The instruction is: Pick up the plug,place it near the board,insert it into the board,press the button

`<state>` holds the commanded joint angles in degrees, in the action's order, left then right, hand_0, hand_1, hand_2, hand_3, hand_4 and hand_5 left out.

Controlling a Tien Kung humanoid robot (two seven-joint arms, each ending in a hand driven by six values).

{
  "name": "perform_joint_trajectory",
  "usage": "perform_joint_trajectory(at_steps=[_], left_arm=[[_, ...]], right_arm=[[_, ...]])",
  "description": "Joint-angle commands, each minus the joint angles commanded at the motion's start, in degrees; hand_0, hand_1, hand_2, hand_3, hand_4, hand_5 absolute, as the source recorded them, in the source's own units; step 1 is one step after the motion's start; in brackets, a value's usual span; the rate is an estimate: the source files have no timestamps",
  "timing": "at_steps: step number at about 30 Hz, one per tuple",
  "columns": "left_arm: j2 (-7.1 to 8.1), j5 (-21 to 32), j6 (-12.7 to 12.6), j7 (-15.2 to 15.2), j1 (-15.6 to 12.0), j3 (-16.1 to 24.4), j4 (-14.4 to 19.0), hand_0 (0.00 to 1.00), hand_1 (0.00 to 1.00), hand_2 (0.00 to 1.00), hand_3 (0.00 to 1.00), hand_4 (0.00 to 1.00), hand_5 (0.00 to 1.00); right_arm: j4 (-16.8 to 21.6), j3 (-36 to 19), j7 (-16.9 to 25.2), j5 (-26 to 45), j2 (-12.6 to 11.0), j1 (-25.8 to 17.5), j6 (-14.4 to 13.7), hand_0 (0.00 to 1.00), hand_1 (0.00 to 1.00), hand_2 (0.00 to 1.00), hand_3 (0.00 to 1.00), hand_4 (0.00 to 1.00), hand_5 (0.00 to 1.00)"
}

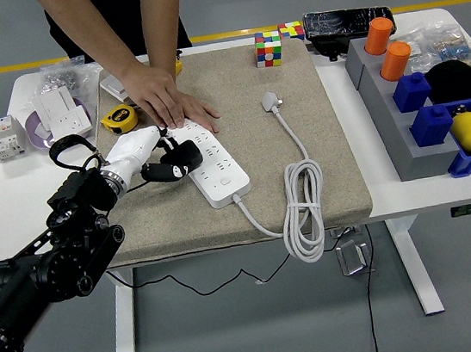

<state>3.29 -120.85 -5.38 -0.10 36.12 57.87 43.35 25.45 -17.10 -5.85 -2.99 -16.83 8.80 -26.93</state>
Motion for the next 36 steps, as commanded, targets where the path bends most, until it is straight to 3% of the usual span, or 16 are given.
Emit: perform_joint_trajectory(at_steps=[4,5,10,11,16,17,36], left_arm=[[-0.03,-0.23,-0.03,0.02,0.09,-0.17,-0.05,0.596,0.674,0.542,0.525,0.791,0.440],[-0.03,-0.29,-0.09,0.01,0.11,-0.22,-0.06,0.584,0.662,0.531,0.520,0.702,0.417],[-0.05,-0.84,-0.44,0.00,0.19,-0.23,-0.25,0.584,0.662,0.531,0.520,0.702,0.417],[-0.06,-0.95,-0.49,0.01,0.23,-0.24,-0.32,0.563,0.606,0.505,0.498,0.592,0.336],[-0.07,-1.38,-0.66,-0.03,0.33,-0.19,-0.44,0.563,0.606,0.505,0.498,0.592,0.336],[-0.06,-1.44,-0.65,-0.03,0.36,-0.18,-0.44,0.548,0.592,0.480,0.442,0.548,0.243],[0.07,-1.62,-0.26,-0.22,-0.06,-0.41,-0.41,0.541,0.584,0.454,0.374,0.542,0.245]], right_arm=[[0.00,-0.11,0.03,0.00,0.02,0.07,-0.01,0.940,0.842,0.782,0.794,0.998,0.998],[0.00,-0.15,0.04,-0.01,0.03,0.09,-0.02,0.939,0.842,0.781,0.794,0.998,0.998],[0.00,-0.21,0.09,0.02,0.06,0.20,-0.01,0.939,0.842,0.781,0.794,0.998,0.998],[0.00,-0.20,0.10,0.04,0.07,0.23,-0.01,0.939,0.842,0.782,0.794,0.998,0.998],[-0.02,-0.11,0.11,0.17,0.07,0.31,-0.01,0.939,0.842,0.782,0.794,0.998,0.998],[-0.02,-0.11,0.12,0.19,0.07,0.32,0.00,0.939,0.842,0.782,0.794,0.998,0.998],[-0.04,0.07,0.16,0.27,0.07,-0.06,0.01,0.939,0.842,0.782,0.794,0.998,0.998]])
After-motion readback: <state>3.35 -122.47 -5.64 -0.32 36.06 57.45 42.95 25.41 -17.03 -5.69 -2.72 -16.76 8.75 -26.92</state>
